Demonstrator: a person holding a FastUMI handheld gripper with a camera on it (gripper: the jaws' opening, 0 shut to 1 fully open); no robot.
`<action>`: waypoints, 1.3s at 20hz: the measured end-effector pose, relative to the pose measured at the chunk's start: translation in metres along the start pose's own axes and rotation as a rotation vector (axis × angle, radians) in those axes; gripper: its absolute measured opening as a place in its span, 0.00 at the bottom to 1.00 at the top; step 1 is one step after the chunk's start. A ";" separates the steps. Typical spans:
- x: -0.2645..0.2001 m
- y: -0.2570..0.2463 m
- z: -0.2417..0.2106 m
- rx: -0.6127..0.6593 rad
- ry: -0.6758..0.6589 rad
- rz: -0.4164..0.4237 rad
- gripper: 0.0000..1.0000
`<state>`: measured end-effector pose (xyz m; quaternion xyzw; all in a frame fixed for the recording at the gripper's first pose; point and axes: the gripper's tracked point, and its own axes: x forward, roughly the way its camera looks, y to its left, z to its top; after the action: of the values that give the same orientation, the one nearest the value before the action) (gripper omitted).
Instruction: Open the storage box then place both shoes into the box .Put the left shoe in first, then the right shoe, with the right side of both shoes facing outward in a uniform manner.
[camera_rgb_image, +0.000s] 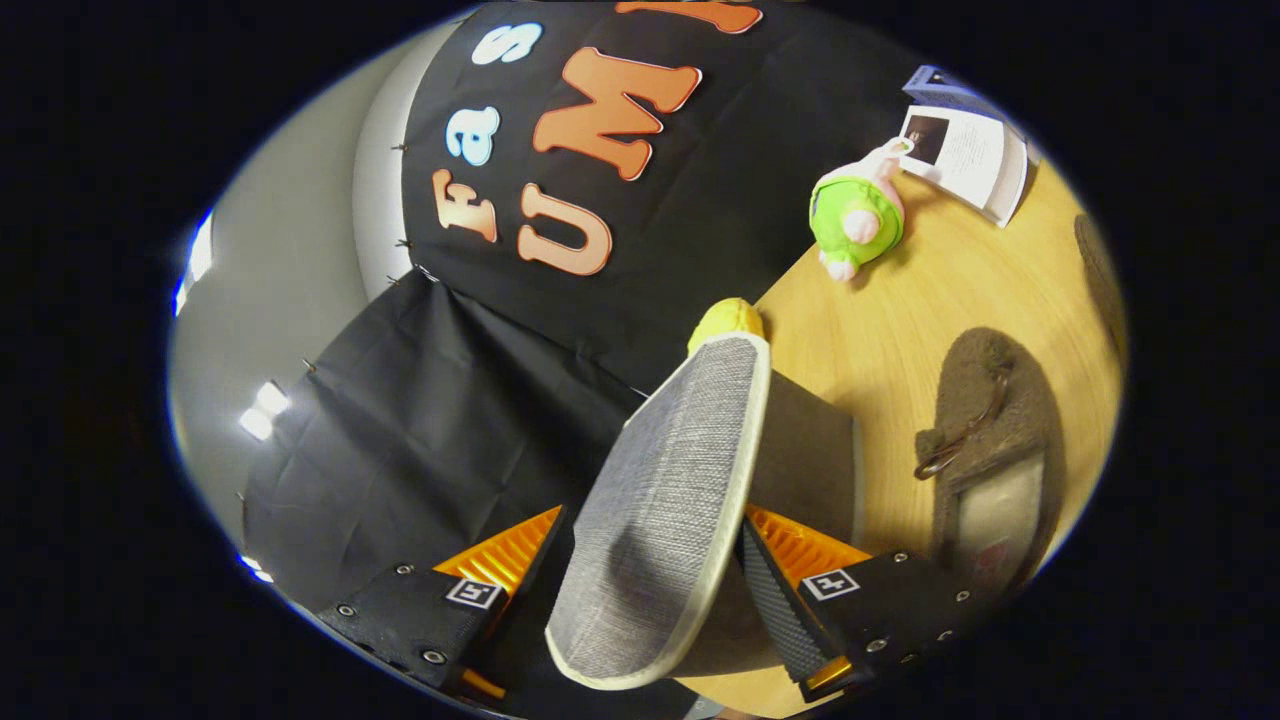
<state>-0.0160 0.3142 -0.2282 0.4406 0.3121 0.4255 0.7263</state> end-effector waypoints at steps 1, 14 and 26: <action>-0.001 0.009 0.003 0.000 -0.016 0.025 0.91; 0.015 0.103 0.004 -0.152 -0.045 0.115 0.18; 0.078 0.186 -0.018 -0.255 -0.029 0.092 0.16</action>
<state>-0.0602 0.4374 -0.0733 0.3646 0.2246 0.4881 0.7606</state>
